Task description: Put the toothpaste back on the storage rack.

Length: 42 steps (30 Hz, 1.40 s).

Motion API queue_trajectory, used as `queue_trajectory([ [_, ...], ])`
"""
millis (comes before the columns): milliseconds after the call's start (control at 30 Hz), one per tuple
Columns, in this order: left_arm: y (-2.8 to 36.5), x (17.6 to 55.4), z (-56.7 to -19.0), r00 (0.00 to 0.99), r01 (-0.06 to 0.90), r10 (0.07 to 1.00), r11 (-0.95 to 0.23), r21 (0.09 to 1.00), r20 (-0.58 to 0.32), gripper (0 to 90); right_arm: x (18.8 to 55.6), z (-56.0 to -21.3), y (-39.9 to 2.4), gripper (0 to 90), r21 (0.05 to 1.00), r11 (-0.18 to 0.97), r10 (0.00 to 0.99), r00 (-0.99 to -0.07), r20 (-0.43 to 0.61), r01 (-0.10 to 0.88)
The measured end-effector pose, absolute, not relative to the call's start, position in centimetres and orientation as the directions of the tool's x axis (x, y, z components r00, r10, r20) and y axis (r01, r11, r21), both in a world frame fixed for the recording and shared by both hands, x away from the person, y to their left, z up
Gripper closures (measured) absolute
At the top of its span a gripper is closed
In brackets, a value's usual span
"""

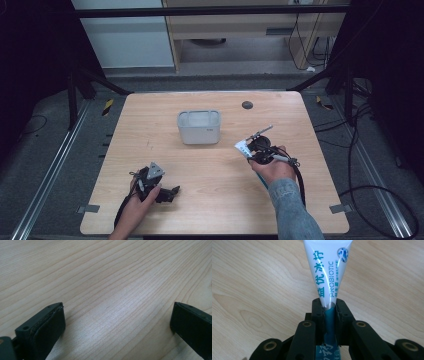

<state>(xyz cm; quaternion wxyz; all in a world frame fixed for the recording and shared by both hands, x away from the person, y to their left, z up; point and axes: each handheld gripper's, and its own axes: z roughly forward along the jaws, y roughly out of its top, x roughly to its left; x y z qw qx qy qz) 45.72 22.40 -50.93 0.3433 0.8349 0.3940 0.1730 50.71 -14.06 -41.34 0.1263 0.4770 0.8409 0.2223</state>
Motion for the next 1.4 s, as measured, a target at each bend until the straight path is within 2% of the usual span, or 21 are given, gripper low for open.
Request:
queue_trajectory([
  [267,22.4,45.7,-50.9,0.630,0.539,0.776,-0.454,0.710,0.018,0.0,50.8,-39.7,-14.7,80.0,0.556,0.411,0.870,-0.494,-0.002,0.722],
  [533,22.4,45.7,-50.9,0.631,0.538,0.776,-0.452,0.712,0.016,0.0,51.3,-36.6,-15.4,80.0,0.630,0.368,0.885,-0.466,-0.010,0.684],
  [800,22.4,45.7,-50.9,0.634,0.535,0.773,-0.455,0.711,0.018,0.0,51.7,-35.3,-15.4,80.0,0.679,0.330,0.897,-0.442,-0.009,0.656],
  [1400,22.4,45.6,-50.9,0.636,0.534,0.771,-0.457,0.711,0.017,0.0,52.9,-33.7,-11.6,79.9,0.803,0.231,0.912,-0.409,0.018,0.550],
])
